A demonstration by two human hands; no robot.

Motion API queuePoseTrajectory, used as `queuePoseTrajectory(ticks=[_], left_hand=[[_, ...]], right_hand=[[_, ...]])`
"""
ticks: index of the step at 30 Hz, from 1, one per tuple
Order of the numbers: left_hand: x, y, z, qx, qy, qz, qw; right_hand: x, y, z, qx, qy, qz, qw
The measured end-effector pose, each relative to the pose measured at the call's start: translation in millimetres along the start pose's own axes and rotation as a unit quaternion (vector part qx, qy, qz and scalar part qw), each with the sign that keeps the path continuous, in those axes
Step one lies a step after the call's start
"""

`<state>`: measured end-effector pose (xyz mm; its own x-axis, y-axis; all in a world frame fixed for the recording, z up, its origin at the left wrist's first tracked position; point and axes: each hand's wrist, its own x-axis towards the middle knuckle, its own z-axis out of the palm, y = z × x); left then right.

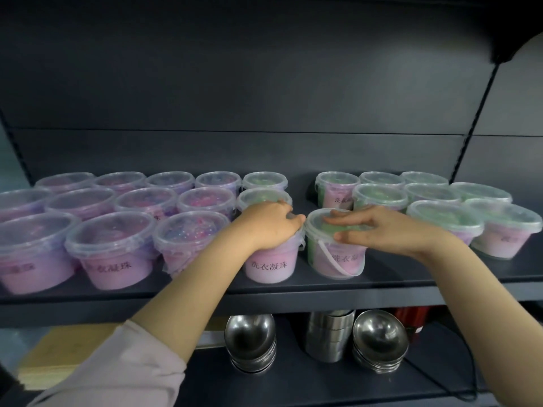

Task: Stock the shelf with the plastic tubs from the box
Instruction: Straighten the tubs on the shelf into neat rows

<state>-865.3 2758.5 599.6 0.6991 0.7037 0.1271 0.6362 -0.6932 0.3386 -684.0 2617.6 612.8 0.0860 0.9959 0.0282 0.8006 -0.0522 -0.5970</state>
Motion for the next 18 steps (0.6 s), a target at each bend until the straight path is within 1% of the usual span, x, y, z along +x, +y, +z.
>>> queuePoseTrajectory(ticks=[5, 8, 11, 12, 14, 16, 18], left_hand=[[-2.9, 0.4, 0.3, 0.007, -0.010, 0.007, 1.000], [-5.0, -1.0, -8.4, -0.022, -0.028, -0.001, 0.999], [-4.7, -2.4, -17.3, -0.042, -0.048, -0.011, 0.998], [-2.6, -2.8, -19.4, -0.037, -0.051, -0.005, 0.998], [5.6, -3.8, -23.0, -0.019, -0.043, 0.022, 0.999], [16.7, -4.1, -26.0, -0.007, -0.023, 0.038, 0.999], [26.8, -3.9, -24.7, 0.008, -0.015, 0.032, 0.999]], right_hand=[[0.6, 1.3, -0.6, 0.002, 0.008, -0.003, 1.000], [5.3, -1.0, -2.8, 0.003, 0.019, -0.002, 1.000], [13.1, 0.4, -6.8, 0.035, 0.064, 0.012, 0.997], [16.8, 3.3, -10.7, 0.027, 0.086, 0.011, 0.996], [26.9, 13.7, -23.0, -0.032, 0.111, 0.019, 0.993], [39.2, 28.1, -38.7, -0.081, 0.111, 0.054, 0.989], [51.9, 45.2, -53.1, -0.109, 0.099, 0.104, 0.984]])
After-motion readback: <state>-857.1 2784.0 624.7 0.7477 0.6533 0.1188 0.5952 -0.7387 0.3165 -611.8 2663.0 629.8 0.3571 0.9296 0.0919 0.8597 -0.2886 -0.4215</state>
